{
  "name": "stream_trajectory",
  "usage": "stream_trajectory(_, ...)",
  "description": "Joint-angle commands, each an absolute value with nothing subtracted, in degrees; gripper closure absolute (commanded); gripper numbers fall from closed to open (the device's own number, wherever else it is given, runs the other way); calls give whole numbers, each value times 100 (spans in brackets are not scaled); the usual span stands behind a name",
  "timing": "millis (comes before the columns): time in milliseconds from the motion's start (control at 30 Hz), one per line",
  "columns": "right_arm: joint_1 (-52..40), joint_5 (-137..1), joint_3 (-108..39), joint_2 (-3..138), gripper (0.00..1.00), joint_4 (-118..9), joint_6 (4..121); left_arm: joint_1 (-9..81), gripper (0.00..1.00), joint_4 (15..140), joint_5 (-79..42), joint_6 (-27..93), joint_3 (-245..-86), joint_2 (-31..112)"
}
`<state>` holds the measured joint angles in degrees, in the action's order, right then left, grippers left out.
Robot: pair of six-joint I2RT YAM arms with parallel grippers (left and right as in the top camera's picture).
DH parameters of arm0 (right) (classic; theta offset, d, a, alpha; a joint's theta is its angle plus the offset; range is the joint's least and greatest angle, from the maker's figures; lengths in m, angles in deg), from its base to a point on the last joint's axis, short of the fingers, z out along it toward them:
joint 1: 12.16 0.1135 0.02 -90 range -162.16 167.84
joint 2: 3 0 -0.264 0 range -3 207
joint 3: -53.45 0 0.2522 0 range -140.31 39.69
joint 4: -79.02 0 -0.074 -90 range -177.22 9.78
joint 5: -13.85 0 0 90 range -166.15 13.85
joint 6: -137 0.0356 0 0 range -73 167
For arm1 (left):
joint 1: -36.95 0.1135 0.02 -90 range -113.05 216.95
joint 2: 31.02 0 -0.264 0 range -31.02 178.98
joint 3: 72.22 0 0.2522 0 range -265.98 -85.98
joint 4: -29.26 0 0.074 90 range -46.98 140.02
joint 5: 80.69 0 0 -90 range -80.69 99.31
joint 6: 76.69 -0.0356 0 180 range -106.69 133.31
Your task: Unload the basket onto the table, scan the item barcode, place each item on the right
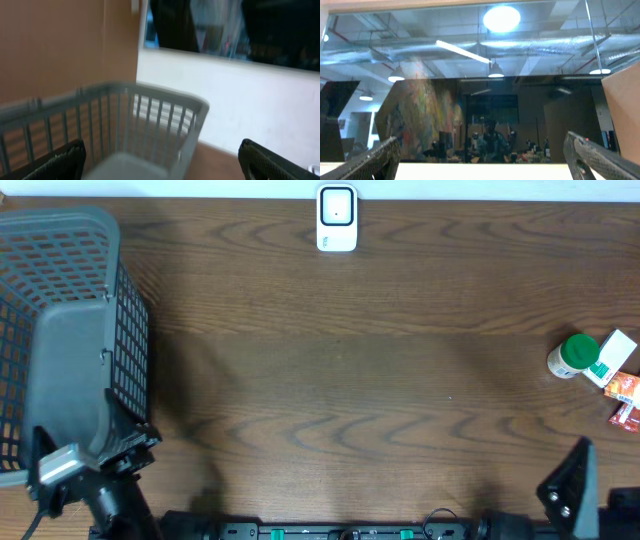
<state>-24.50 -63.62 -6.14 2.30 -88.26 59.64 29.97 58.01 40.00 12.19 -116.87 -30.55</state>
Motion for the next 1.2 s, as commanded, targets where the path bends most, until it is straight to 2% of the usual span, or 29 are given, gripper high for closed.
stream_trajectory(0,-2408,-6477,-194,-259,1,-8826,6065,2975,2,5823,4191,1837,-11602,-3084)
stream_trajectory(200,-2290,-6512,-166,-268,1,-8911,6076,2975,2,5145,4195,2224,-11025,-3084)
stream_trajectory(367,-2293,-6514,-163,-264,1,-8852,6718,2975,3,4135,4191,2355,-10000,-3084)
stream_trajectory(567,-2293,-6514,-54,-264,1,-8528,6777,2975,2,2948,4188,2353,-8911,-3084)
stream_trajectory(667,-2293,-6488,276,-264,1,-8487,7079,2975,2,2704,4188,2353,-8640,-3084)
stream_trajectory(767,-2293,-6469,800,-264,1,-8520,7877,2975,2,2747,4186,2353,-8621,-3079)
stream_trajectory(967,-2293,-6466,2099,-264,1,-9046,7936,2972,2,2708,4167,2351,-8623,-3082)
stream_trajectory(1033,-2293,-6414,2403,-264,1,-9243,7933,2972,2,2500,3891,2226,-8625,-3079)
stream_trajectory(1167,-2293,-6362,2580,-264,1,-9368,7931,2972,2,1823,2228,740,-8693,-3082)
